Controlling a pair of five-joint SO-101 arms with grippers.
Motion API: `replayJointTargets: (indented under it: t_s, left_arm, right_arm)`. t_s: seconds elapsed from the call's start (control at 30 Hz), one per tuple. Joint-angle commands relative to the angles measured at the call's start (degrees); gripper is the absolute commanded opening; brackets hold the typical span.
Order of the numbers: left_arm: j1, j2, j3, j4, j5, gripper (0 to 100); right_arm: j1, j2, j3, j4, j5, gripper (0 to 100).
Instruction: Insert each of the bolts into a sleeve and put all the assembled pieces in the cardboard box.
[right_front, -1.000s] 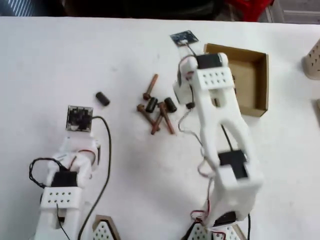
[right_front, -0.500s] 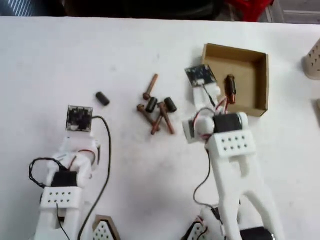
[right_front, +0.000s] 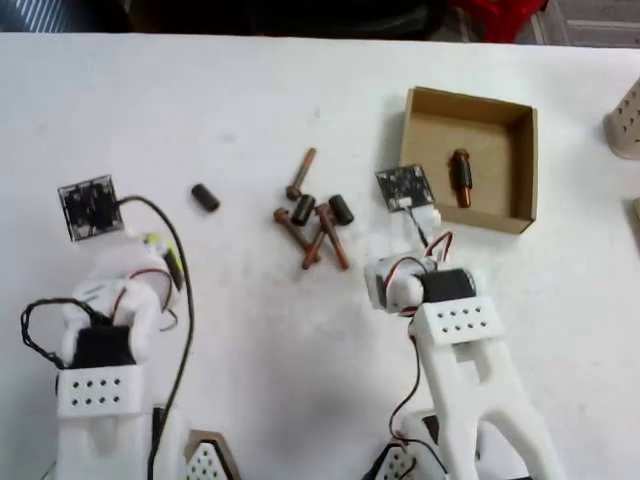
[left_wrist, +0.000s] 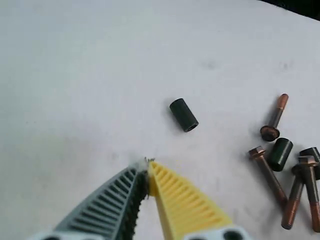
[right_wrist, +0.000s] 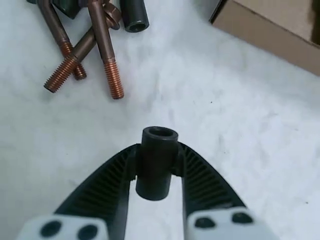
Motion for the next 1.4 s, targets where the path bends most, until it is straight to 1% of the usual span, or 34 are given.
replayJointTargets:
  t_s: [0.0, 0.23, 0.37, 0.47, 0.53, 0.63, 0.7, 0.8, 0.87, 1.03, 1.13, 1.27, 1.37]
  left_arm:
    - [2.59, 4.00, -5.71, 0.88, 1.49, 3]
    - [4.97, 22.46, -14.95, 0.88, 1.32, 3]
    - [7.96, 28.26, -19.16, 0.97, 1.32, 3]
    - [13.23, 29.05, -20.31, 0.79, 1.49, 3]
    - [17.54, 29.23, -20.22, -1.41, 1.58, 3]
    - [24.84, 29.58, -19.78, -5.63, 1.76, 4]
    - [29.32, 29.58, -19.87, -7.65, 4.75, 8]
    - [34.95, 31.16, -20.31, -9.76, 10.55, 18]
    - [37.49, 34.68, -21.19, -10.90, 11.34, 21]
    - [38.29, 47.96, -26.46, -14.59, 12.13, 21]
    - [38.20, 56.40, -32.09, -14.51, 16.18, 21]
    - [36.35, 64.66, -37.89, -14.51, 17.32, 21]
    - [34.07, 68.44, -41.14, -14.51, 17.32, 15]
  right_arm:
    - [0.75, -0.57, -0.44, -1.10, -0.26, 1.6]
    - [1.01, -0.75, -0.35, -0.75, -0.26, 1.6]
    - [4.88, -1.01, -0.44, 0.92, -0.26, 1.6]
    - [8.66, -1.01, -0.53, 1.71, -0.18, 1.6]
    - [10.86, -0.66, -0.53, 1.71, -0.18, 1.6]
    - [12.26, -0.57, -0.44, 1.63, -0.09, 1.6]
    - [12.62, -0.48, -0.35, 1.54, 0.44, 1.6]
    - [12.62, -0.48, -0.26, 1.63, 2.20, 1.6]
    - [12.62, -0.48, -0.26, 1.63, 2.29, 1.6]
    - [12.62, -0.40, -0.26, 1.45, 2.55, 1.6]
    - [12.62, -0.40, -0.26, 1.36, 2.55, 1.6]
    - [12.62, -0.40, -0.26, 1.36, 2.55, 1.6]
    - [12.44, -0.40, -0.26, 1.36, 2.55, 1.6]
